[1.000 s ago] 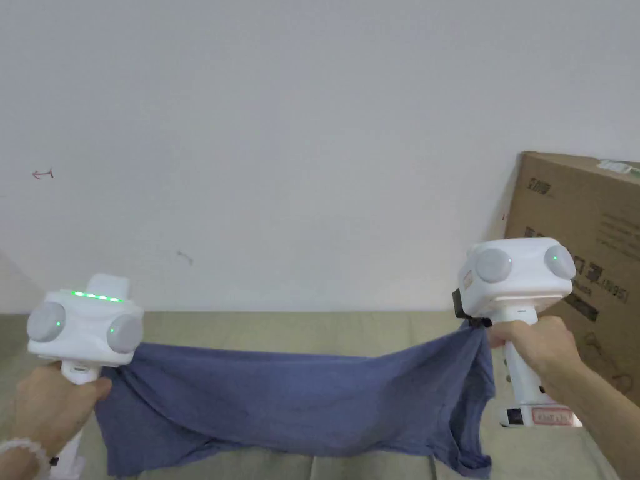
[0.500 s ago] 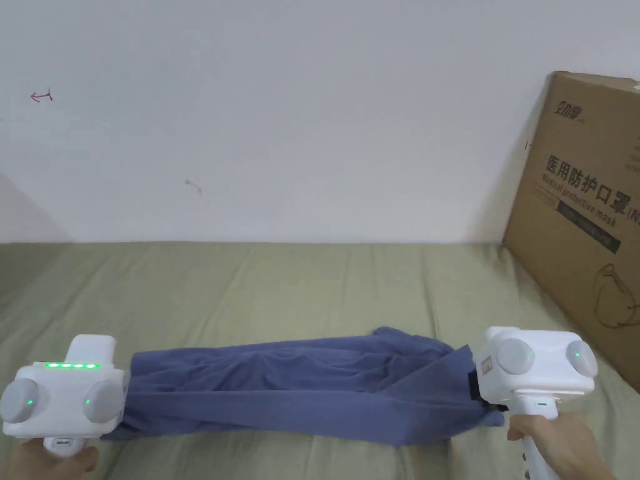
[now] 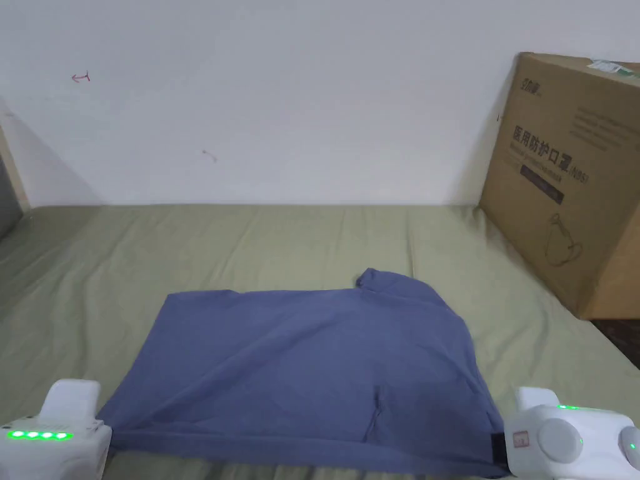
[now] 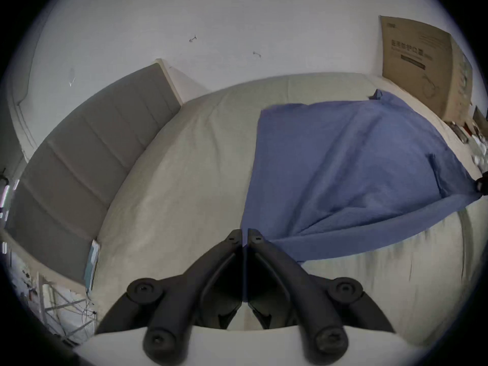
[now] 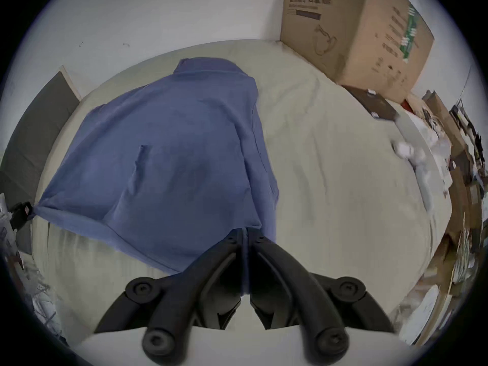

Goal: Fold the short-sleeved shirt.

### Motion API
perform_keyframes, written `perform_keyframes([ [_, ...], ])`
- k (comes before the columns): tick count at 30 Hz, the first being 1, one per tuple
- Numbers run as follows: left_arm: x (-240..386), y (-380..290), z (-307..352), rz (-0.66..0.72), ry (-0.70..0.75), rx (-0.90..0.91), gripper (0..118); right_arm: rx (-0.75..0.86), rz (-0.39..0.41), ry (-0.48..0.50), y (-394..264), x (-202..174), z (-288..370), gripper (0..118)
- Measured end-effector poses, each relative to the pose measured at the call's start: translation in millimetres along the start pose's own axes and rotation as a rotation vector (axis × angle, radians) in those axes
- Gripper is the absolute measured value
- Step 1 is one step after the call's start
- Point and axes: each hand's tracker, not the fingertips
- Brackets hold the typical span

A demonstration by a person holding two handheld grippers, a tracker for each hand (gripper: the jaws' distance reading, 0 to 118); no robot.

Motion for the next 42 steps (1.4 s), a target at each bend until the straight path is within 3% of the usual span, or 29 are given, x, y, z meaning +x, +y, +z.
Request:
perform_keyframes([
  [6,-8.4,-81.5,54.8,0.006,-0.019,-0.065,0,-0.040,-0.008,0.001,-88.7,14.5,31.9,3],
  [8,-11.7,-98.1,68.0,0.008,-0.026,-0.073,0,-0.053,0.022,-0.002,-107.7,15.7,37.7,3],
  [15,-10.2,-125.5,83.9,0.022,-0.049,-0.093,1,-0.046,0.006,-0.006,-125.2,26.5,36.3,3],
  [17,-9.0,-125.6,81.7,0.026,-0.050,-0.085,8,-0.033,0.015,0.003,-123.5,26.2,36.5,5],
  [18,-9.8,-124.8,80.2,0.031,-0.059,-0.086,24,-0.025,0.016,-0.002,-124.6,23.8,40.2,17],
  [19,-11.0,-123.9,79.3,0.045,-0.073,-0.097,68,-0.017,0.018,0.000,-124.3,23.8,41.2,51],
  [20,-12.9,-123.5,81.4,0.083,-0.078,-0.087,103,-0.018,0.022,0.002,-123.4,24.0,42.4,81],
  [21,-14.3,-122.2,81.7,0.096,-0.098,-0.091,118,-0.018,0.023,-0.001,-123.2,24.1,43.4,93],
  [25,-17.0,-123.0,102.8,0.116,-0.131,-0.055,111,0.029,0.028,0.007,-124.5,21.5,66.0,92],
  [27,-18.7,-125.7,112.2,0.116,-0.157,-0.034,100,0.063,0.047,0.022,-123.3,23.3,69.8,88],
  [29,-22.6,-126.7,121.1,0.119,-0.170,-0.018,59,0.075,0.059,0.054,-123.4,18.0,77.6,60],
  [30,-22.8,-128.5,124.5,0.117,-0.171,-0.020,35,0.083,0.065,0.062,-127.8,12.1,85.3,36],
  [31,-22.3,-130.6,127.6,0.118,-0.169,-0.020,0,0.086,0.064,0.061,-129.6,9.6,86.4,1],
  [41,-21.4,-163.4,132.5,0.168,-0.192,-0.076,0,0.019,0.051,0.083,-157.8,-6.1,56.6,0],
  [42,-21.8,-164.5,132.6,0.162,-0.174,-0.059,8,0.013,0.049,0.086,-157.0,-6.5,54.5,0],
])
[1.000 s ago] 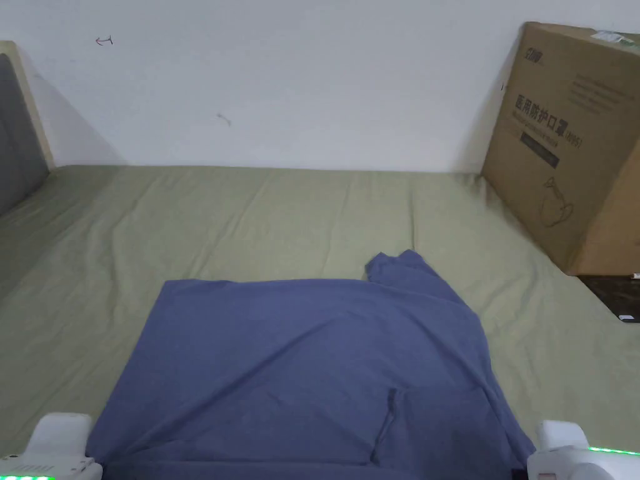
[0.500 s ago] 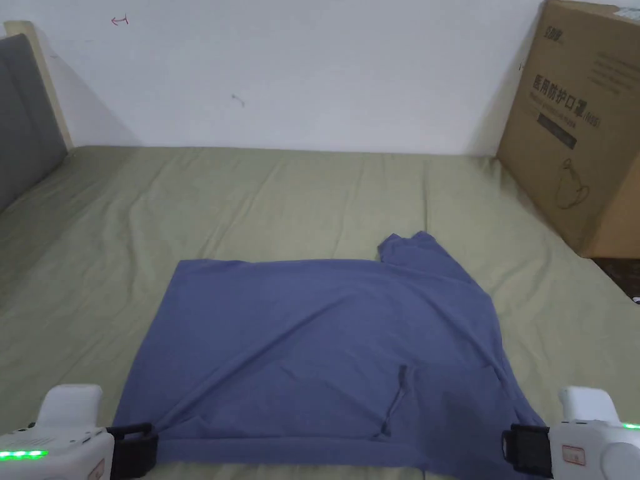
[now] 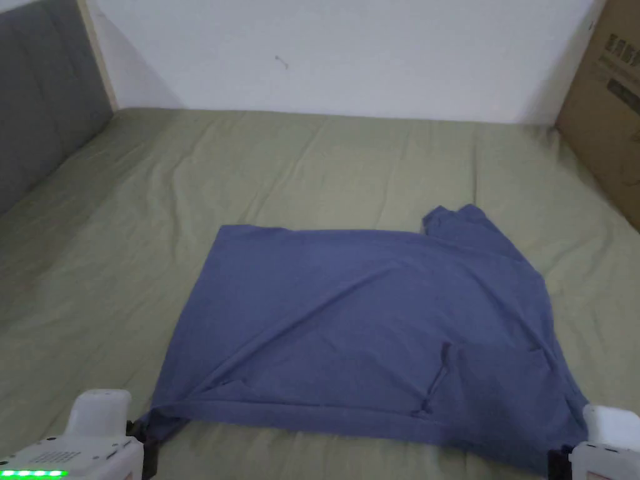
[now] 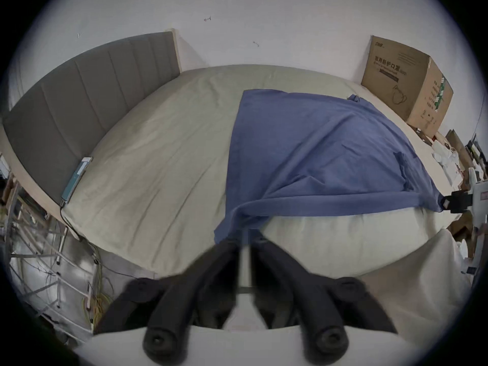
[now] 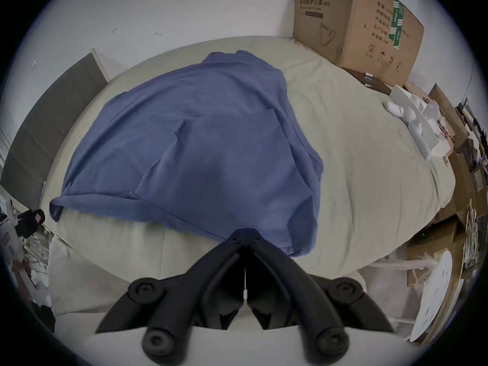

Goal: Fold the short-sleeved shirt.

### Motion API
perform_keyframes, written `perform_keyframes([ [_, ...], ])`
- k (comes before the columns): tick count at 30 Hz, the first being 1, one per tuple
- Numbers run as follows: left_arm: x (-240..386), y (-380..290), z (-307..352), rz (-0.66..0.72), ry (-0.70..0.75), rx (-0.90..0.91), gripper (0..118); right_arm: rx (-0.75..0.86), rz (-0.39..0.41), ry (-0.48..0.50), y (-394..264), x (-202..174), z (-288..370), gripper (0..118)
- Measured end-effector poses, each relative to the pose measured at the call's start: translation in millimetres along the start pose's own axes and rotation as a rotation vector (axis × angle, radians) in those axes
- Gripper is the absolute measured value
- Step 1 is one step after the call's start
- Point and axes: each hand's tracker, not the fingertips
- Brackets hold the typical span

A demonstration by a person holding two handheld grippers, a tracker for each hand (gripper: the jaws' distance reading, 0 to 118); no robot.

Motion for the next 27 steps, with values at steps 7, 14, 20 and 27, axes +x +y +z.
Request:
perform_keyframes([
  [7,-10.8,17.4,-27.0,0.025,0.002,-0.042,95,-0.016,0.009,0.016,8.1,-2.8,-1.9,0],
  [14,-28.6,26.7,-73.2,0.143,-0.095,-0.178,1,-0.036,0.008,0.008,8.5,-0.7,-5.1,0],
  [20,-33.4,33.0,-68.6,0.148,-0.091,-0.156,1,-0.037,-0.027,0.023,6.3,9.4,-2.0,9],
  [27,-29.8,34.3,-66.3,0.117,-0.077,-0.153,1,0.025,-0.015,-0.006,22.0,23.6,7.2,85],
])
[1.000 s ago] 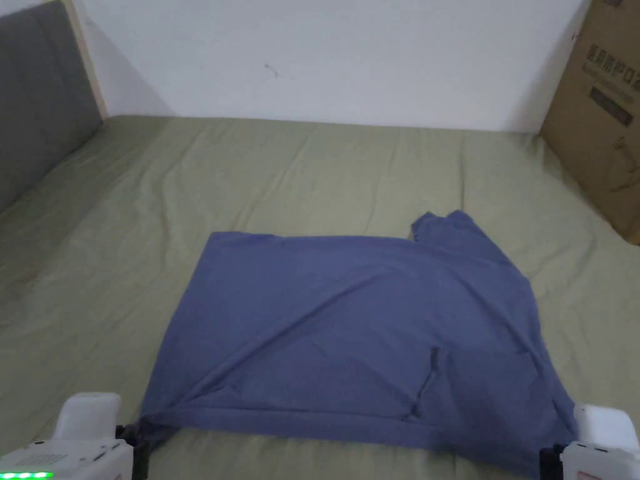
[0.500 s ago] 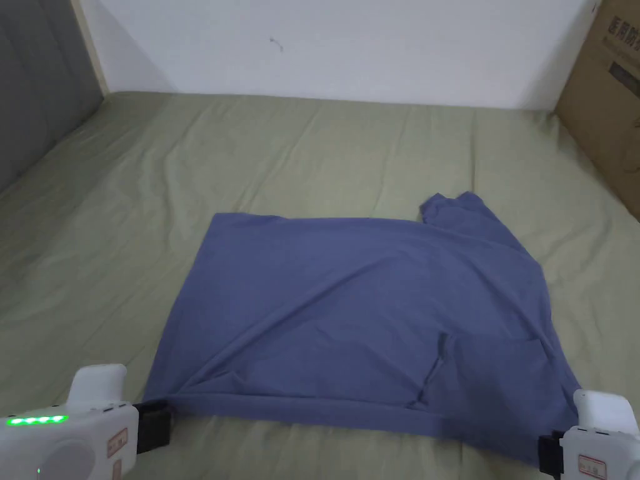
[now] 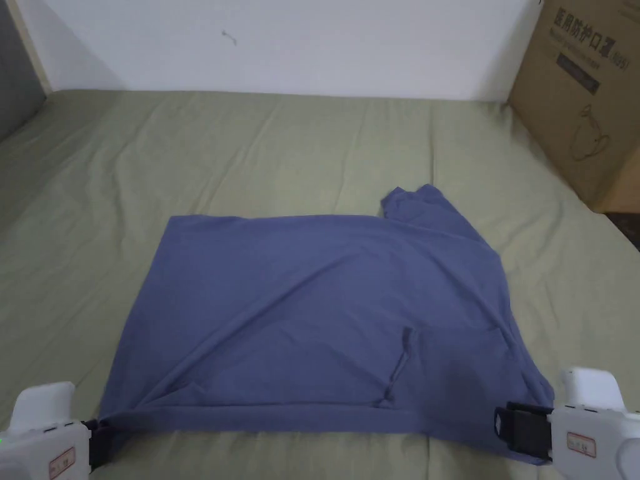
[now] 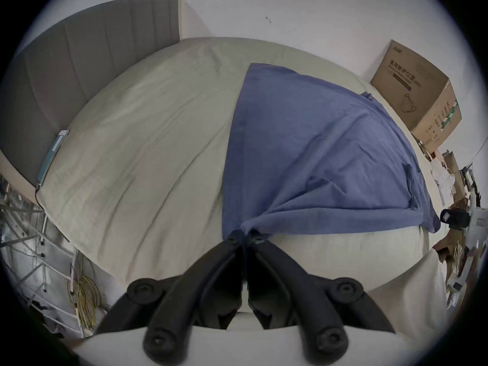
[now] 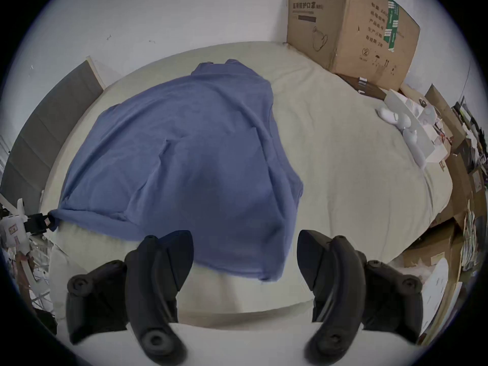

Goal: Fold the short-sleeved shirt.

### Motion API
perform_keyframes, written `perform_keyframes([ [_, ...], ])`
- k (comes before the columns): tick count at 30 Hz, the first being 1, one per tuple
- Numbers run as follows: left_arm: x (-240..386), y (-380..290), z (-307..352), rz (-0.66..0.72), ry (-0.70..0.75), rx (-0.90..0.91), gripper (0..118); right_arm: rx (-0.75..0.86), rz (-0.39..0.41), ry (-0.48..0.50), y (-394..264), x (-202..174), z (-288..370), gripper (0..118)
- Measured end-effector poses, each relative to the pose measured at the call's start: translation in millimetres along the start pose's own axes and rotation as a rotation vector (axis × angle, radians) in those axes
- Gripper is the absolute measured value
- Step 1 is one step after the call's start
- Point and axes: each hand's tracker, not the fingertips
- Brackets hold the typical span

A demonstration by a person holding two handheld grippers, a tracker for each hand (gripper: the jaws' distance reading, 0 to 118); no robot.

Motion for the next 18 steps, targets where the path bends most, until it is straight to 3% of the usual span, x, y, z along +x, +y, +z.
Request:
perform_keyframes([
  [3,-1.2,3.8,1.4,-0.015,0.007,0.003,1,-0.014,0.013,-0.023,9.5,11.7,-19.0,85],
  [4,-3.7,2.0,0.5,-0.014,0.007,0.004,1,-0.040,0.014,-0.028,9.8,15.0,-25.7,77],
  [5,-6.0,3.0,0.2,-0.008,0.001,0.001,1,-0.087,0.006,-0.047,9.2,17.7,-32.5,60],
  [6,-7.4,3.7,0.1,-0.002,-0.003,0.000,1,-0.093,0.010,-0.030,5.9,20.0,-37.4,26],
  [7,-8.3,4.1,-0.4,0.002,-0.005,0.001,1,-0.117,0.020,-0.033,1.2,21.1,-41.7,0],
  [9,-2.9,0.6,3.0,-0.001,0.001,-0.003,1,-0.125,0.027,-0.084,-7.4,17.7,-41.0,0],
  [11,-2.5,1.5,2.3,-0.006,0.002,-0.007,1,-0.137,0.011,-0.038,-8.5,18.0,-33.8,0],
  [18,14.5,5.1,20.7,-0.065,0.026,-0.004,1,-0.048,-0.014,-0.030,6.1,19.1,-6.6,0],
])
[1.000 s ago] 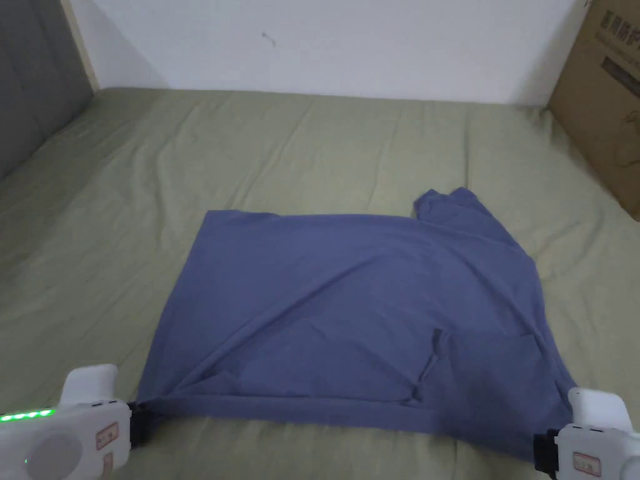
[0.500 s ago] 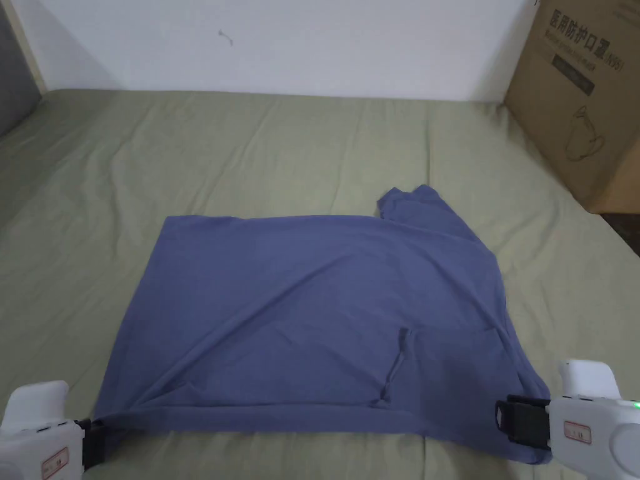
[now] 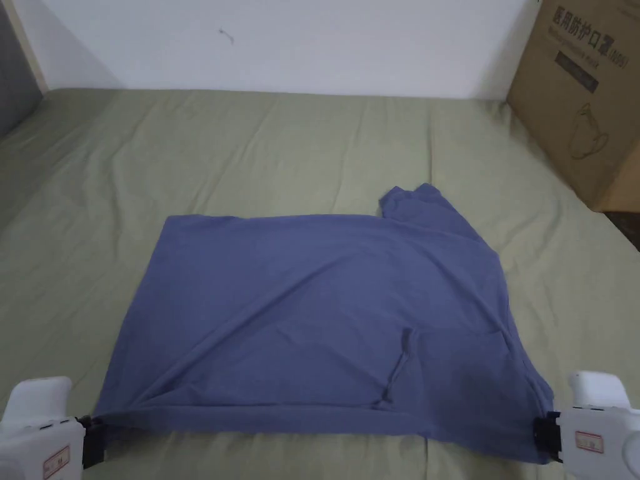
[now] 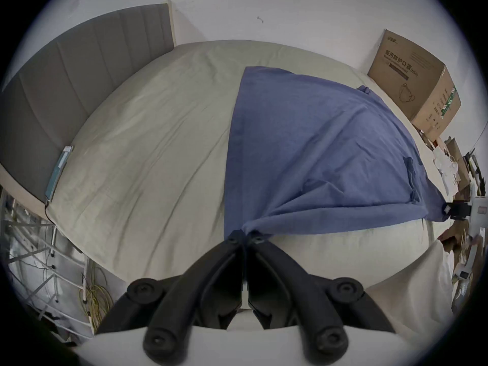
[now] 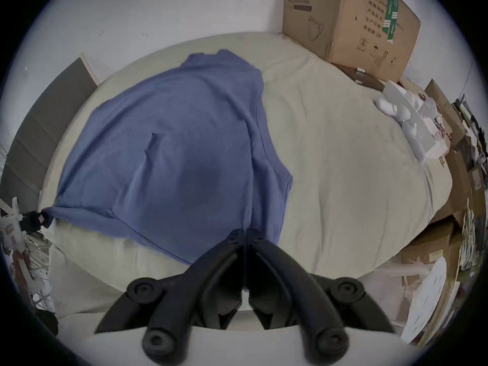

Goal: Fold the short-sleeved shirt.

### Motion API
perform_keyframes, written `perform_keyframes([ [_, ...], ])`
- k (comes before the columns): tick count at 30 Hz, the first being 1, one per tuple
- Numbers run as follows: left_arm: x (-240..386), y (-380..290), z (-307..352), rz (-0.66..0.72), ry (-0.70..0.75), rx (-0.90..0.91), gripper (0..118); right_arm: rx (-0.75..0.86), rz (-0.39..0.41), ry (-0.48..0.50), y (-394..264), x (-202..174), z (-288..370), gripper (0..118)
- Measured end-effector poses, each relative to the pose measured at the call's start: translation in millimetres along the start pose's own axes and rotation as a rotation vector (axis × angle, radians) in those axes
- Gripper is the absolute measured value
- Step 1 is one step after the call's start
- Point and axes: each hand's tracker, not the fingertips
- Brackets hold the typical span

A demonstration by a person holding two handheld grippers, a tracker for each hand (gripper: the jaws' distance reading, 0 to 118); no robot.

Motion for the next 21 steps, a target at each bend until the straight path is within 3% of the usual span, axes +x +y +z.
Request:
perform_keyframes([
  [6,0.5,33.0,7.7,-0.041,0.016,0.045,1,0.074,-0.026,0.032,46.2,0.4,18.5,0],
  [9,4.9,59.7,3.9,-0.071,0.020,0.063,1,0.102,0.009,-0.003,75.5,-7.2,15.6,0],
  [18,27.6,123.8,-64.3,-0.175,0.064,0.042,3,0.034,0.033,-0.065,145.3,-16.3,-63.7,0],
  [19,28.7,126.6,-72.0,-0.170,0.064,0.033,15,0.033,0.037,-0.075,145.8,-18.3,-70.1,0],
  [21,32.2,129.2,-87.3,-0.187,0.075,0.006,56,0.013,0.038,-0.088,145.2,-21.1,-83.8,6],
])
